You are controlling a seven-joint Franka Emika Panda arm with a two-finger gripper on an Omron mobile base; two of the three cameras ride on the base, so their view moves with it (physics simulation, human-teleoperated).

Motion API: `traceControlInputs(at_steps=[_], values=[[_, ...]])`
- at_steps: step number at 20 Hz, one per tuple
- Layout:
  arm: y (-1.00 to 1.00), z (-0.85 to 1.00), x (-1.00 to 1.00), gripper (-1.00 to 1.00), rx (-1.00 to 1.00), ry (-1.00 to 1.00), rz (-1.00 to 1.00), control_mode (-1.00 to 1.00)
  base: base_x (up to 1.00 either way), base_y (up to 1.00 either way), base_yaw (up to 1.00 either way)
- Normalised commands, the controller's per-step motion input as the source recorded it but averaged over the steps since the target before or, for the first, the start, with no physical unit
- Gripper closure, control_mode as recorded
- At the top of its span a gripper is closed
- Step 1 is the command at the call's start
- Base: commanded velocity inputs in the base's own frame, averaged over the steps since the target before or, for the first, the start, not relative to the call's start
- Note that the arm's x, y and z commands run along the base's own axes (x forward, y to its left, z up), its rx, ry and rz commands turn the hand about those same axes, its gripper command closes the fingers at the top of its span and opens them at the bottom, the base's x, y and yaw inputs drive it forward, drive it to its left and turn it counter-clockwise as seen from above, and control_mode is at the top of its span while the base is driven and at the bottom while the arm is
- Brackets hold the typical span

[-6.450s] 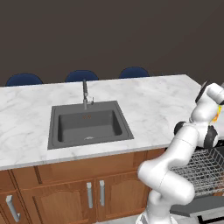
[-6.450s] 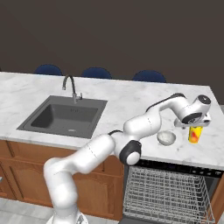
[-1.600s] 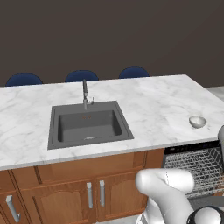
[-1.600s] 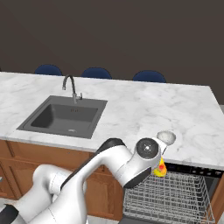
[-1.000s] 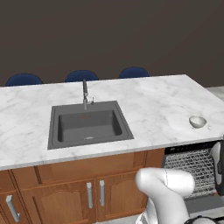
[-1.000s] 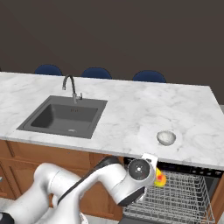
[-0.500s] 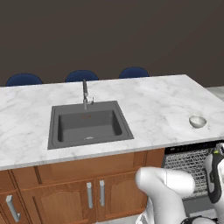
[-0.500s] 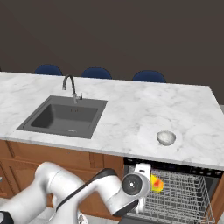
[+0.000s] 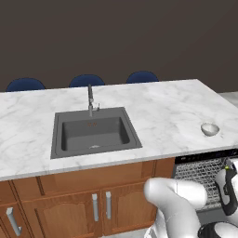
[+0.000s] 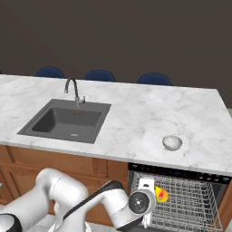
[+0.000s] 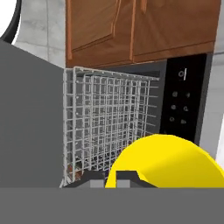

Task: Pick up the cup and bowl from the counter, place them in the dishwasher, and close the dishwasher door.

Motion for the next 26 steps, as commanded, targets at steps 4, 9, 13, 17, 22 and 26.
traceControlInputs(at_steps=[4, 9, 13, 17, 22, 26], values=[[-0.18, -0.33, 0.00, 1.00, 0.00, 0.00, 0.07, -1.00, 0.00, 0.00, 0.00], [-0.15, -0.21, 0.00, 1.00, 0.00, 0.00, 0.06, -1.00, 0.00, 0.00, 0.00], [-0.15, -0.01, 0.07, 1.00, 0.00, 0.00, 0.05, -1.00, 0.00, 0.00, 0.00], [-0.14, 0.00, 0.16, 1.00, 0.00, 0.00, 0.03, -1.00, 0.00, 0.00, 0.00], [-0.11, -0.03, 0.21, 1.00, 0.00, 0.00, 0.03, -1.00, 0.00, 0.00, 0.00], [-0.08, -0.12, 0.21, 1.00, 0.00, 0.00, 0.04, -1.00, 0.00, 0.00, 0.00]])
